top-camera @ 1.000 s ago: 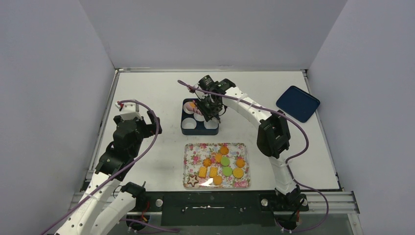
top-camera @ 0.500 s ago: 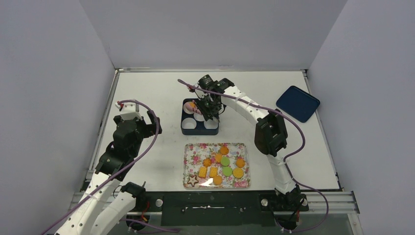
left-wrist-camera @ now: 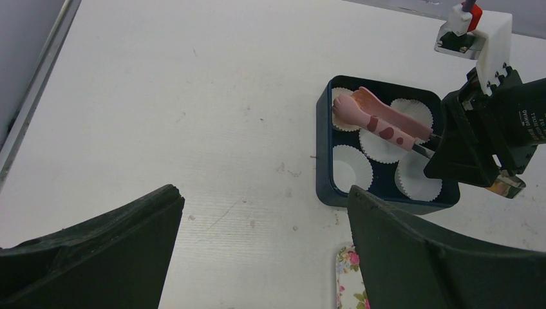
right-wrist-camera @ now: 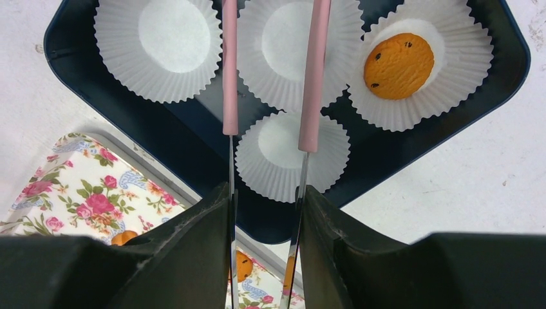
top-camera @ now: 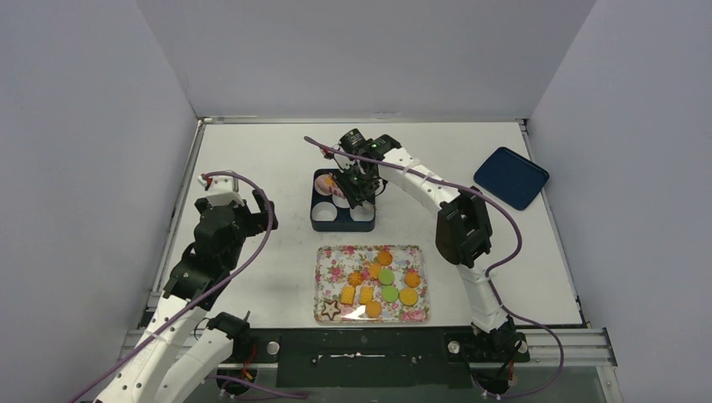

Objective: Pack the cookies

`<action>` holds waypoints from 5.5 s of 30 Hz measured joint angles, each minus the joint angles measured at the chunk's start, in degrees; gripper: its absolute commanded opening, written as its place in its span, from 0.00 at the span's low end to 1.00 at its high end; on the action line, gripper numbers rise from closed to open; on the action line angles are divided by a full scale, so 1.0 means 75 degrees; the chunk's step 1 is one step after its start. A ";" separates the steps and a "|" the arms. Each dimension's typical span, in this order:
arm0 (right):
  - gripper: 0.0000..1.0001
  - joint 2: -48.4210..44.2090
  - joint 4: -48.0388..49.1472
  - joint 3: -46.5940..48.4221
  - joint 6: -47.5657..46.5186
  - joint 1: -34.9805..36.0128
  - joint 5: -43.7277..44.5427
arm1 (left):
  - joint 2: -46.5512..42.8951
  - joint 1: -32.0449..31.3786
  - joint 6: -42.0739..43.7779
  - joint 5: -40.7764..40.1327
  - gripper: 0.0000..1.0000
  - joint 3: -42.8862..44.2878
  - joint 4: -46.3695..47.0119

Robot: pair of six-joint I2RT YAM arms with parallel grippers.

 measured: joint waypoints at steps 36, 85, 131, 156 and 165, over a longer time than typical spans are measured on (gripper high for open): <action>0.37 -0.3363 -0.0041 -0.2588 -0.0131 0.0863 0.0358 | 0.0052 0.0093 0.0003 0.0067 0.97 -0.0003 0.0003; 0.37 -0.5878 -0.1676 -0.5584 0.2885 0.2503 0.0848 | 0.0047 0.0090 0.0003 0.0603 0.97 -0.0125 0.0006; 0.30 -0.4733 -0.0210 -0.5557 0.2206 0.2492 0.0300 | 0.0052 0.0050 0.0003 0.0460 0.97 -0.0125 0.0006; 0.43 -0.5176 -0.0565 -0.6018 0.2241 0.2436 0.0152 | 0.0111 0.0050 0.0003 0.0460 0.97 -0.0125 0.0006; 0.40 -0.5132 -0.0530 -0.6175 0.2232 0.2387 -0.0020 | 0.0111 0.0050 0.0003 0.0463 0.97 -0.0125 0.0006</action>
